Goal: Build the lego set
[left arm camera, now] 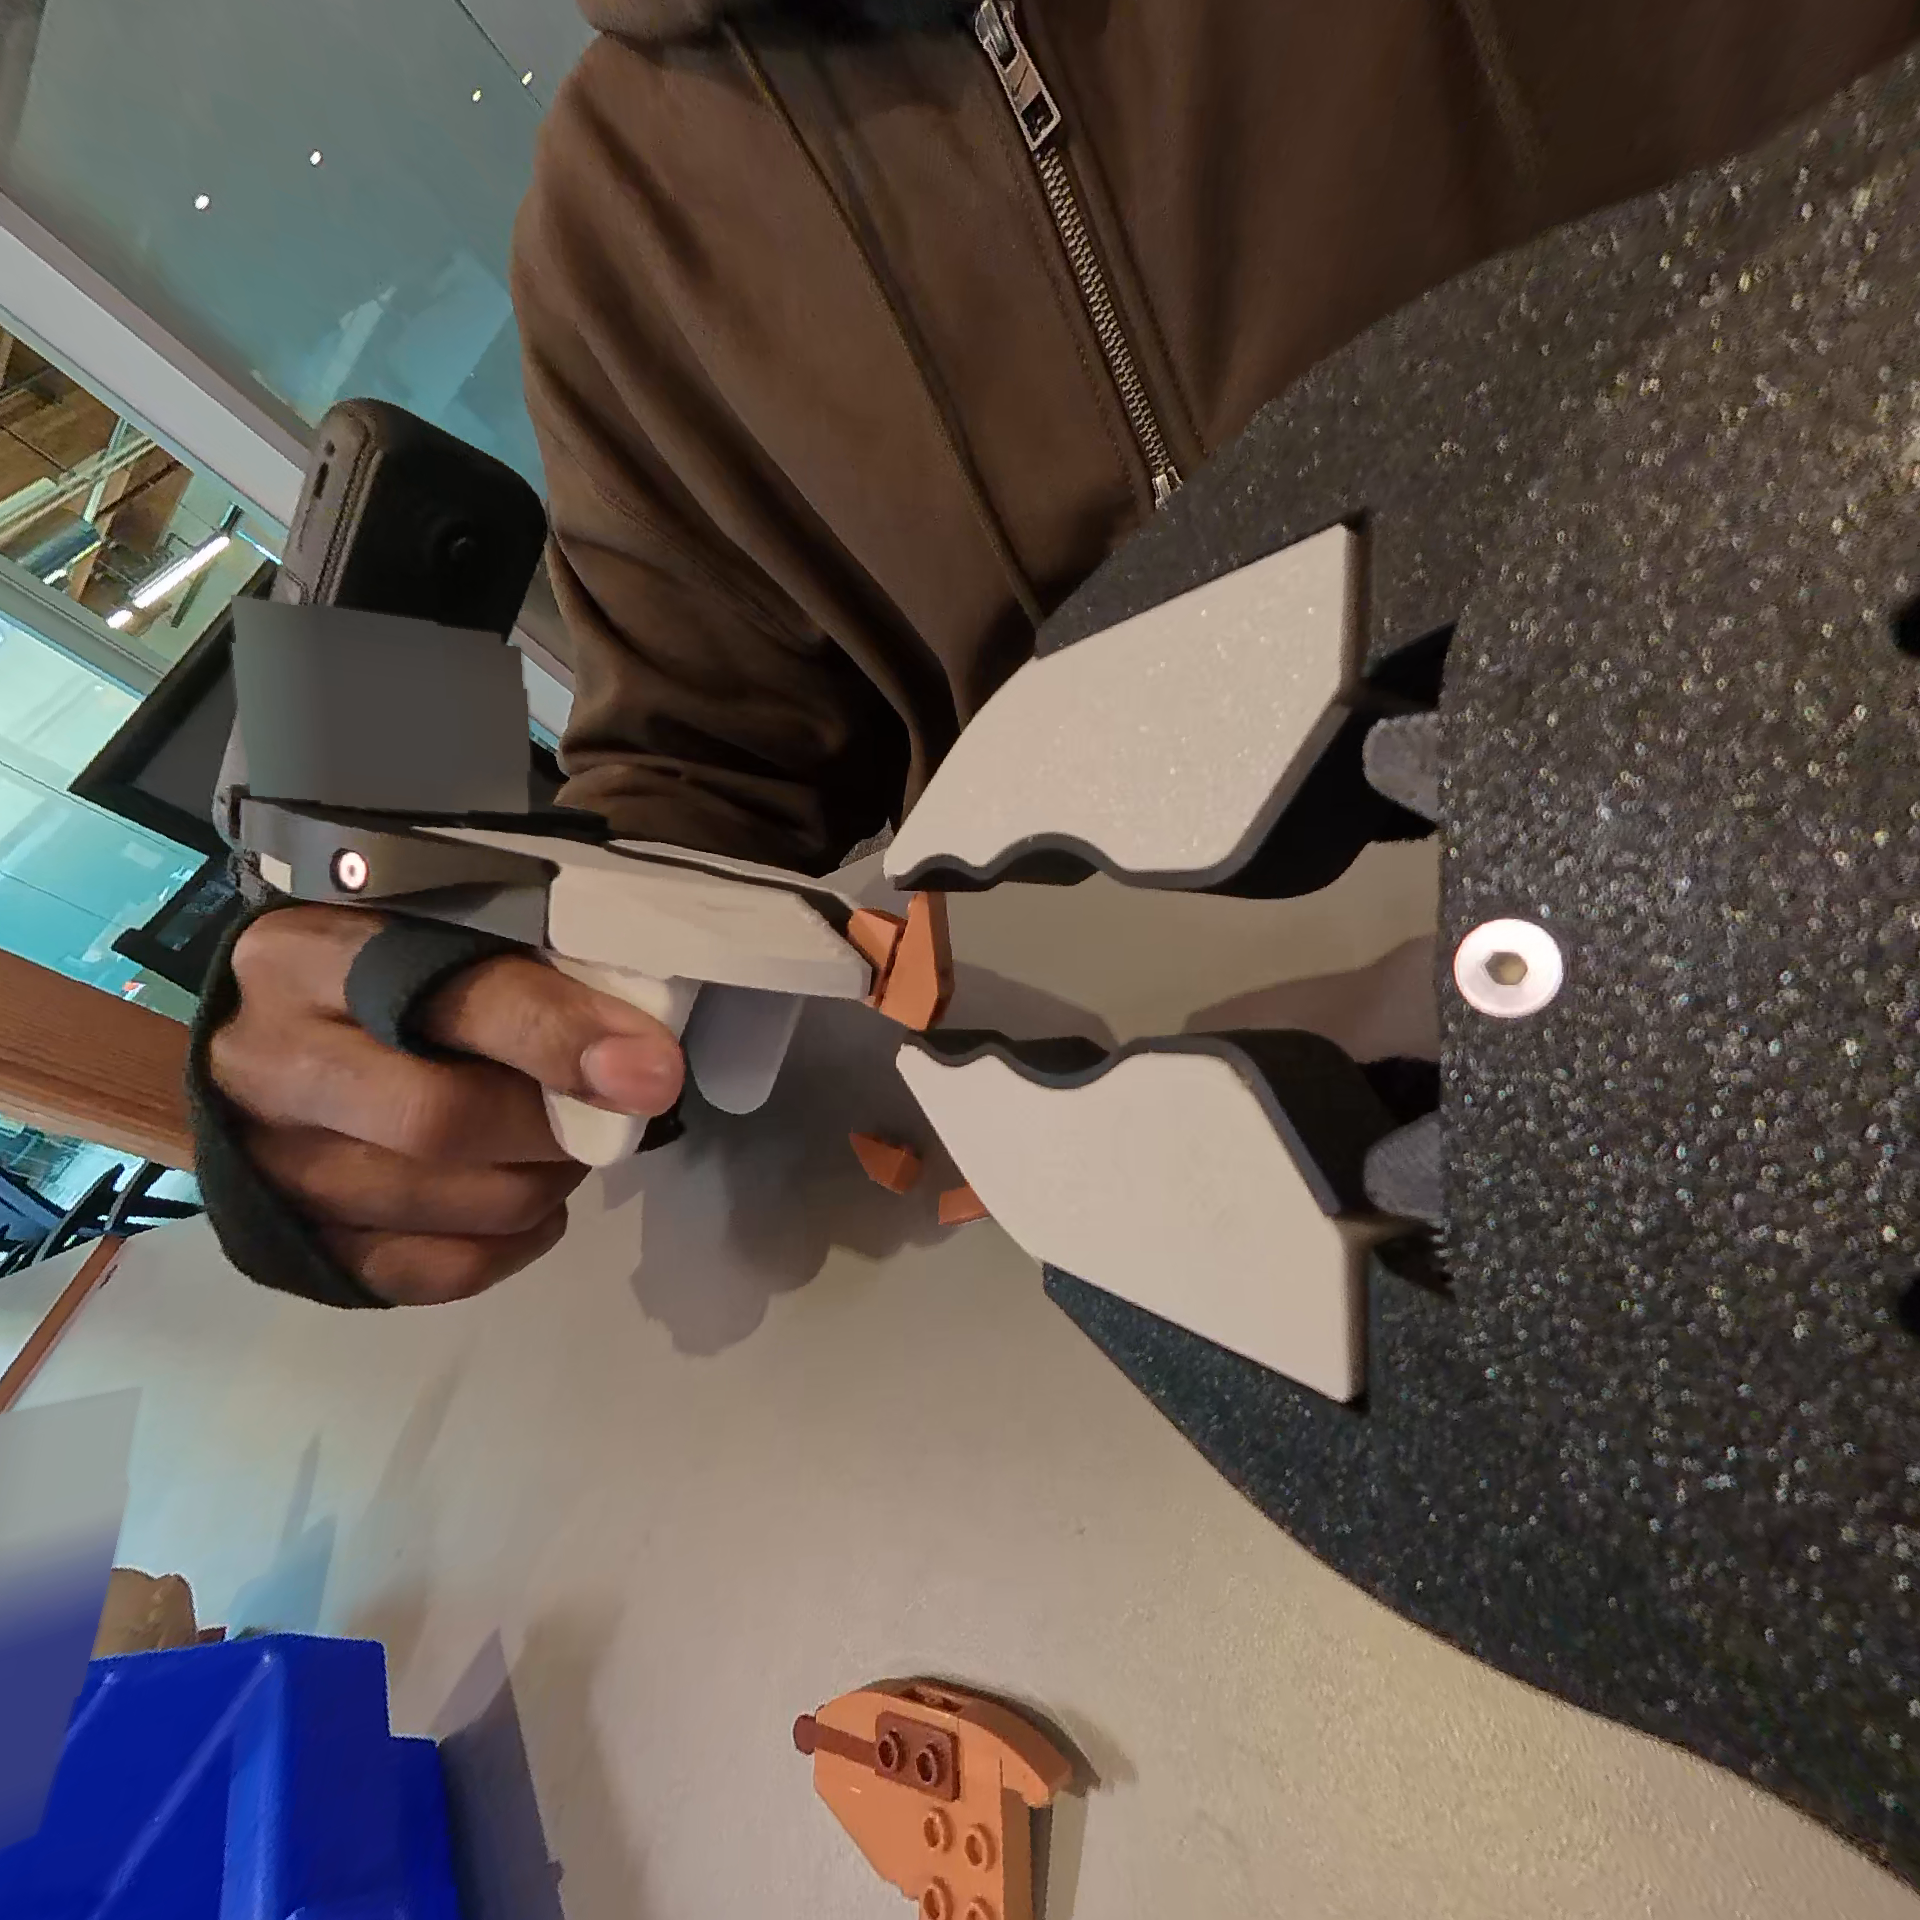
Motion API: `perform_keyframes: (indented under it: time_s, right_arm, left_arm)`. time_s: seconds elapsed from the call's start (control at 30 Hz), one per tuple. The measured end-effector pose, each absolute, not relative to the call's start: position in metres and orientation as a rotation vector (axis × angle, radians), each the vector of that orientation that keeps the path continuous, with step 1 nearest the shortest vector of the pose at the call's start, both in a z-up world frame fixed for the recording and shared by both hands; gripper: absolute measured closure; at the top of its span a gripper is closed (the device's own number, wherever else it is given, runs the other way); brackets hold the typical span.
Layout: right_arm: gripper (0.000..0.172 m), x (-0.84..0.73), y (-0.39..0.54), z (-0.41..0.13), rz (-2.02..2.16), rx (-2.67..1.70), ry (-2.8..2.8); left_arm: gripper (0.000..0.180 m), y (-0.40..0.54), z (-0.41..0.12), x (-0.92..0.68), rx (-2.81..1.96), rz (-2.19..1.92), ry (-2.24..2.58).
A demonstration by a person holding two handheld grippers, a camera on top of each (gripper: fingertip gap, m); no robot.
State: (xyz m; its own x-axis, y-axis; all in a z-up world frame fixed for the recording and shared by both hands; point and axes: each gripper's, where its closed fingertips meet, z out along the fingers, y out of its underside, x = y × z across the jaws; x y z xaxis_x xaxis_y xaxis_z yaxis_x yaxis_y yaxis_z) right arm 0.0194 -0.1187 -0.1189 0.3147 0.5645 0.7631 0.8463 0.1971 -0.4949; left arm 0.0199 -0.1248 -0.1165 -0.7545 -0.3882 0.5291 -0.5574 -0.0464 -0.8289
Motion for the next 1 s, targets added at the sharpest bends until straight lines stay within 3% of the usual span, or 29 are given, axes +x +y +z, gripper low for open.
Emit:
perform_keyframes:
  time_s: [1.0]
  right_arm:
    - [0.162,0.0137,-0.1247,-0.1255,-0.284,-1.495,-1.429]
  left_arm:
    - [0.156,-0.1315,-0.1237,0.0143,0.987,1.845,-2.159]
